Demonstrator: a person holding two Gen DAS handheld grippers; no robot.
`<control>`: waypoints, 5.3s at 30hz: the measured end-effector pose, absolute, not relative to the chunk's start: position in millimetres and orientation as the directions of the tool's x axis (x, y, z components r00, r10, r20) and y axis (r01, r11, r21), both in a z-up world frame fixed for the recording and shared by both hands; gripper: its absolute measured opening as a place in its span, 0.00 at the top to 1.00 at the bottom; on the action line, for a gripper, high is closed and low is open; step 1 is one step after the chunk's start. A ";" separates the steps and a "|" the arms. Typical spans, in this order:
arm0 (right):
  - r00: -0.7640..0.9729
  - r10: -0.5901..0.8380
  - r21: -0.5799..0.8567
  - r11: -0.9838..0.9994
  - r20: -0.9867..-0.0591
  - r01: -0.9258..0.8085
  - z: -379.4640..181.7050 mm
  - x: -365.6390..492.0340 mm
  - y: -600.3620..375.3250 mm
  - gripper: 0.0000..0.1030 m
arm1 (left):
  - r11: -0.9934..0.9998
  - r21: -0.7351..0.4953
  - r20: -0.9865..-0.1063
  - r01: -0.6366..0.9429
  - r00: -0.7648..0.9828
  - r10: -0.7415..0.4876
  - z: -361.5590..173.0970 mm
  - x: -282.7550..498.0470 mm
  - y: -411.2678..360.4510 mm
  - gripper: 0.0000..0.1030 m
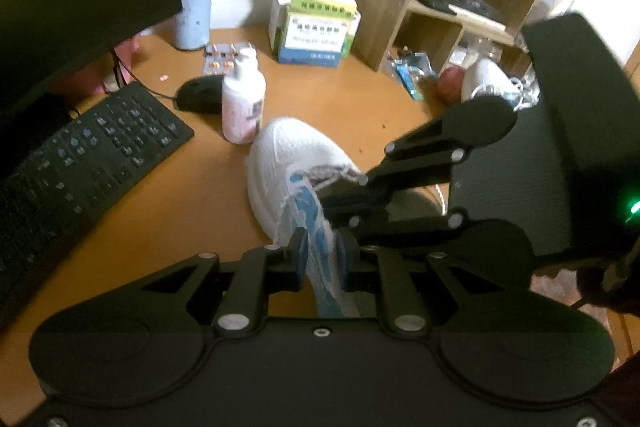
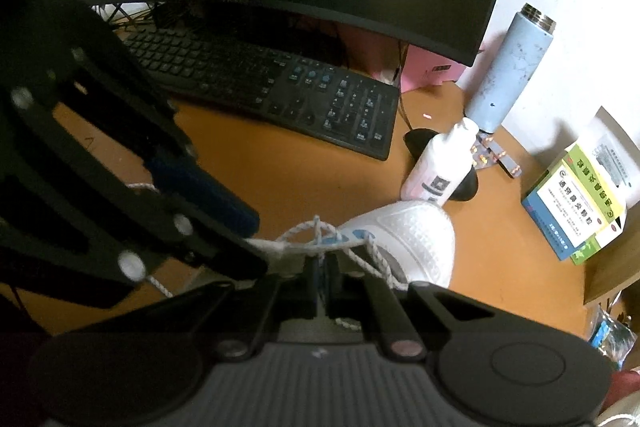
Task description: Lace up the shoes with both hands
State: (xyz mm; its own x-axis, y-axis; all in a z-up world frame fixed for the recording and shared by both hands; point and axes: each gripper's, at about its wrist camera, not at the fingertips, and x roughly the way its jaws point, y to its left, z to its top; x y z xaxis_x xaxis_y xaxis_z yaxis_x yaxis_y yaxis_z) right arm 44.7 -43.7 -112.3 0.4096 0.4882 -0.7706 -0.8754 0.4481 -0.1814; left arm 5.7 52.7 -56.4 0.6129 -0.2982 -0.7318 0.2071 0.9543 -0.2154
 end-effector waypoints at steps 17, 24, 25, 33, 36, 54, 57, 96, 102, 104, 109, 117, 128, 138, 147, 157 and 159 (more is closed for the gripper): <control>0.430 0.499 -0.177 0.476 -0.752 -0.862 -115.2 42.7 -44.9 0.96 | 0.934 -0.348 -0.712 0.084 0.624 -0.321 -80.2 36.7 76.4 0.87; 0.431 0.504 -0.171 0.481 -0.748 -0.860 -115.1 43.0 -45.8 0.96 | 0.914 -0.403 -0.704 0.050 0.621 -0.345 -90.2 48.0 82.2 0.87; 0.432 0.506 -0.170 0.483 -0.747 -0.859 -115.2 42.9 -46.1 0.96 | 0.910 -0.411 -0.703 0.046 0.620 -0.349 -91.4 49.4 82.6 0.88; 0.456 0.517 -0.173 0.504 -0.725 -0.846 -115.3 39.1 -48.9 0.96 | 0.887 -0.460 -0.682 0.029 0.628 -0.374 -86.6 43.4 68.9 1.00; 0.482 0.504 -0.198 0.516 -0.717 -0.834 -114.1 35.6 -49.0 0.81 | 0.901 -0.433 -0.683 0.037 0.639 -0.354 -81.9 40.5 69.2 1.00; 0.663 0.372 -0.338 0.640 -0.650 -0.690 -106.6 21.9 -85.3 0.61 | 0.947 -0.306 -0.699 -0.102 0.699 -0.151 -51.9 -23.7 144.6 1.00; 0.665 0.366 -0.340 0.643 -0.651 -0.687 -106.5 21.3 -88.8 0.61 | 0.949 -0.283 -0.708 -0.139 0.697 -0.109 -48.8 -39.4 158.8 1.00; 0.613 0.403 -0.237 0.670 -0.680 -0.704 -109.7 41.0 -98.9 0.48 | 0.800 -0.044 -0.790 -0.598 0.511 0.338 -34.9 -198.8 279.4 1.00; 0.606 0.416 -0.224 0.669 -0.678 -0.709 -106.2 39.0 -98.1 0.49 | 0.891 -0.057 -0.774 -0.450 0.584 0.245 -25.0 -164.3 233.3 1.00; 0.607 0.426 -0.222 0.666 -0.671 -0.712 -103.1 36.8 -97.8 0.49 | 0.917 -0.066 -0.769 -0.392 0.606 0.204 -23.6 -154.1 216.9 1.00; 0.606 0.445 -0.208 0.667 -0.659 -0.715 -95.0 33.3 -99.0 0.49 | 0.987 -0.088 -0.773 -0.133 0.635 0.017 -27.8 -109.6 145.0 1.00; 0.597 0.458 -0.200 0.659 -0.658 -0.725 -87.7 26.4 -103.1 0.48 | 0.975 -0.155 -0.803 0.158 0.555 -0.217 -63.5 -66.0 64.4 1.00; 0.598 0.447 -0.196 0.668 -0.665 -0.718 -83.8 24.0 -113.5 0.47 | 0.964 -0.206 -0.817 0.170 0.513 -0.265 -88.7 -52.8 51.9 1.00; 0.583 0.430 -0.202 0.659 -0.690 -0.725 -89.4 21.6 -104.8 0.47 | 0.955 -0.263 -0.829 0.140 0.474 -0.298 -121.4 -15.8 60.0 0.75; 0.601 0.399 -0.205 0.690 -0.693 -0.695 -86.6 21.6 -106.5 0.47 | 0.947 -0.293 -0.789 0.127 0.527 -0.315 -94.3 -26.1 99.7 0.72; 0.620 0.391 -0.203 0.712 -0.680 -0.672 -76.4 15.5 -109.0 0.47 | 0.978 -0.129 -0.875 0.164 0.444 -0.191 -125.7 -38.3 137.4 0.75; 0.620 0.390 -0.203 0.713 -0.681 -0.671 -74.4 14.2 -108.7 0.47 | 0.962 -0.147 -0.877 0.230 0.419 -0.234 -128.3 -43.8 133.7 0.75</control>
